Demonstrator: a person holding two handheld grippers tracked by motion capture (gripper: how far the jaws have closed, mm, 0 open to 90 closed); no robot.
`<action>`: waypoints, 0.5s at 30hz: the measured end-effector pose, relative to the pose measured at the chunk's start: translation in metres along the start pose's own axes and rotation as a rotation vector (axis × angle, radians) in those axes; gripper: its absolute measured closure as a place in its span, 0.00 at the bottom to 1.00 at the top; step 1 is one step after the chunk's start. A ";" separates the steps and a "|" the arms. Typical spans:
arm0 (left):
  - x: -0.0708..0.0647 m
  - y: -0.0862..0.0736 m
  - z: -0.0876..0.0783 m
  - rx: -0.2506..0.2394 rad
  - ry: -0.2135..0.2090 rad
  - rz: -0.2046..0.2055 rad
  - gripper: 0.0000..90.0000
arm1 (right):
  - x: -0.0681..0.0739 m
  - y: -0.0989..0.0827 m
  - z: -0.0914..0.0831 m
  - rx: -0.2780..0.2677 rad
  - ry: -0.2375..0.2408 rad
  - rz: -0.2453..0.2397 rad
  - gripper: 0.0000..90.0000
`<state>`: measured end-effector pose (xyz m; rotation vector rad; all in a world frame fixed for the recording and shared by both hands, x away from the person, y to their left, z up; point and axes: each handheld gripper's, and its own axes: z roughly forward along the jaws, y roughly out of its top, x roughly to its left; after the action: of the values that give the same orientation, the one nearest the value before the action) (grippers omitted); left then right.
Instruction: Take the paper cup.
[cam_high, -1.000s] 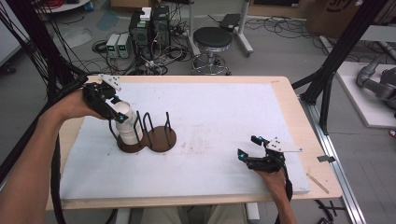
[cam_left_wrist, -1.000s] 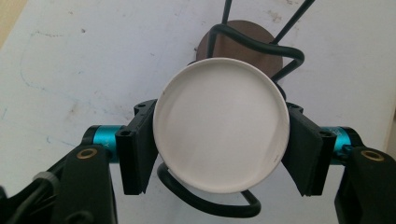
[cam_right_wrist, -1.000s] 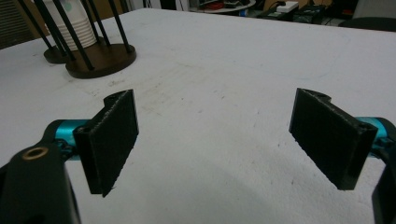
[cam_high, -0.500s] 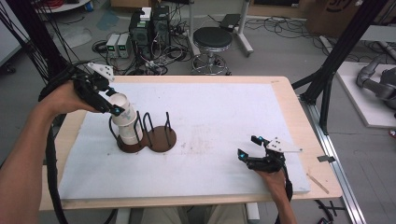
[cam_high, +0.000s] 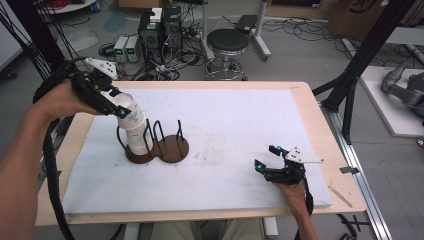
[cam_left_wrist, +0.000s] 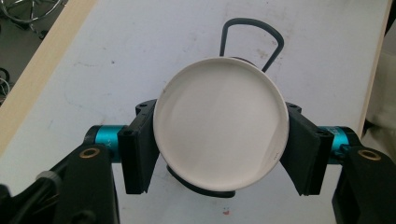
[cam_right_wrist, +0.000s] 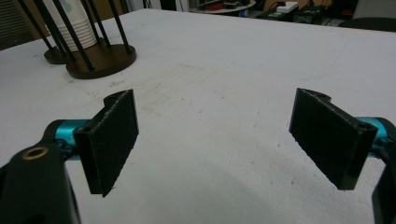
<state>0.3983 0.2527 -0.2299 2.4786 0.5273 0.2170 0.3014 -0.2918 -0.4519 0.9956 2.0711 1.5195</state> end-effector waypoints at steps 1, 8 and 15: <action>0.000 0.000 -0.001 0.000 0.000 -0.002 0.40 | 0.000 0.000 0.000 -0.002 0.000 0.000 0.18; -0.002 -0.001 -0.005 -0.010 0.013 -0.001 0.40 | 0.000 0.000 0.000 -0.001 0.001 -0.001 0.18; -0.009 -0.004 -0.015 -0.082 0.030 -0.022 0.40 | 0.000 0.000 0.000 0.000 0.001 0.002 0.18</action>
<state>0.3848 0.2591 -0.2202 2.3919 0.5465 0.2619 0.3017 -0.2914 -0.4518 0.9977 2.0707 1.5215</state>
